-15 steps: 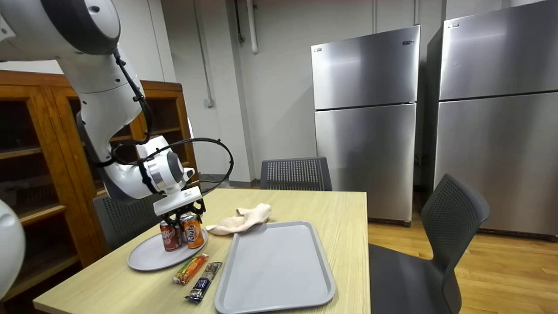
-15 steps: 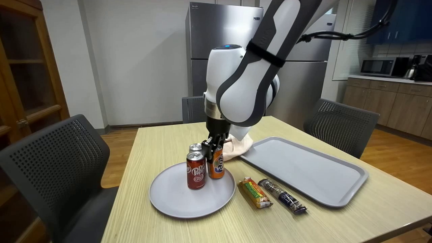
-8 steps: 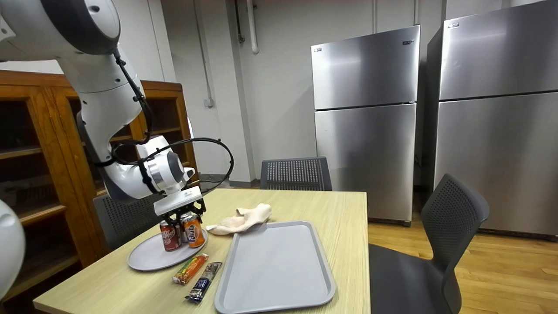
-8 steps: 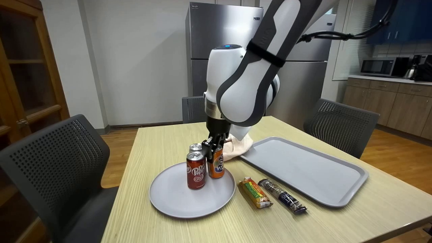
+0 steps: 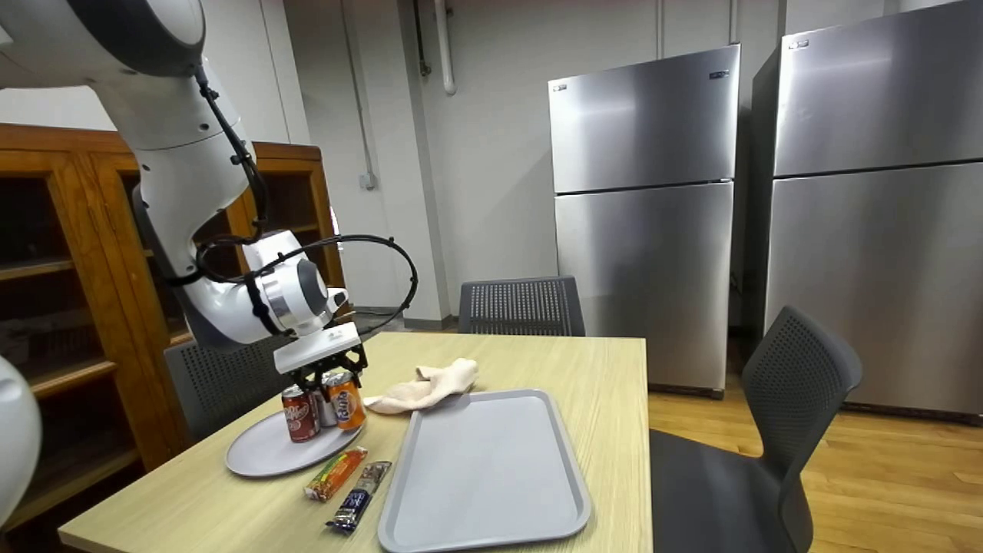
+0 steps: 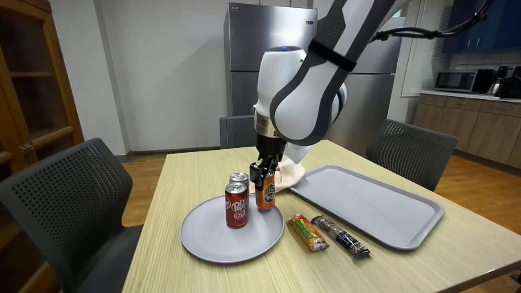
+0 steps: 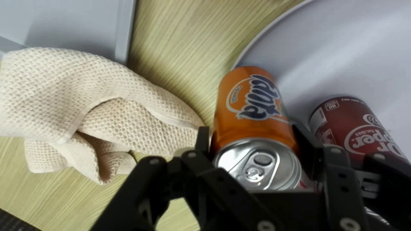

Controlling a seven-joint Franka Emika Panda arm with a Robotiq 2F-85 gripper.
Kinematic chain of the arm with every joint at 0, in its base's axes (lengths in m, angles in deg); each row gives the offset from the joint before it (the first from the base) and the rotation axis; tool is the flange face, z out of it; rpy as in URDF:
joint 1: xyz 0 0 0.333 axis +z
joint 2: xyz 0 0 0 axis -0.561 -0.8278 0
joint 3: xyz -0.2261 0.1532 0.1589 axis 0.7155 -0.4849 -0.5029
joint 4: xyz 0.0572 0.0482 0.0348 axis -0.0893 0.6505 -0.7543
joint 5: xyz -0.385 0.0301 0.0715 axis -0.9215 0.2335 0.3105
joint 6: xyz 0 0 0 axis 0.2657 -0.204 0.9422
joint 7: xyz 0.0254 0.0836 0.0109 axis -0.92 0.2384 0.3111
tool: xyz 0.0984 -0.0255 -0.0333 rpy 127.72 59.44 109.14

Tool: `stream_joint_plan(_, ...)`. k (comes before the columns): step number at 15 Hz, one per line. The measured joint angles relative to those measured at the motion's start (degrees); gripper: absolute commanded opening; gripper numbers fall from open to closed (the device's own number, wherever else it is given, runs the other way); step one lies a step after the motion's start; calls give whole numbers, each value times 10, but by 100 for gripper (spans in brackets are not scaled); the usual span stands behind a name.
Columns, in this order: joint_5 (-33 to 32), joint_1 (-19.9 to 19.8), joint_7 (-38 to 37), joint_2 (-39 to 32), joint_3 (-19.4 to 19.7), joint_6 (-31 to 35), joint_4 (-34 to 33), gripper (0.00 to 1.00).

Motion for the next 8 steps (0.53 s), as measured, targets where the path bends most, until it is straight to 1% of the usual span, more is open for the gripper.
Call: stream_joint_plan(8, 2, -23, -5, 59, 18, 20, 61, 41)
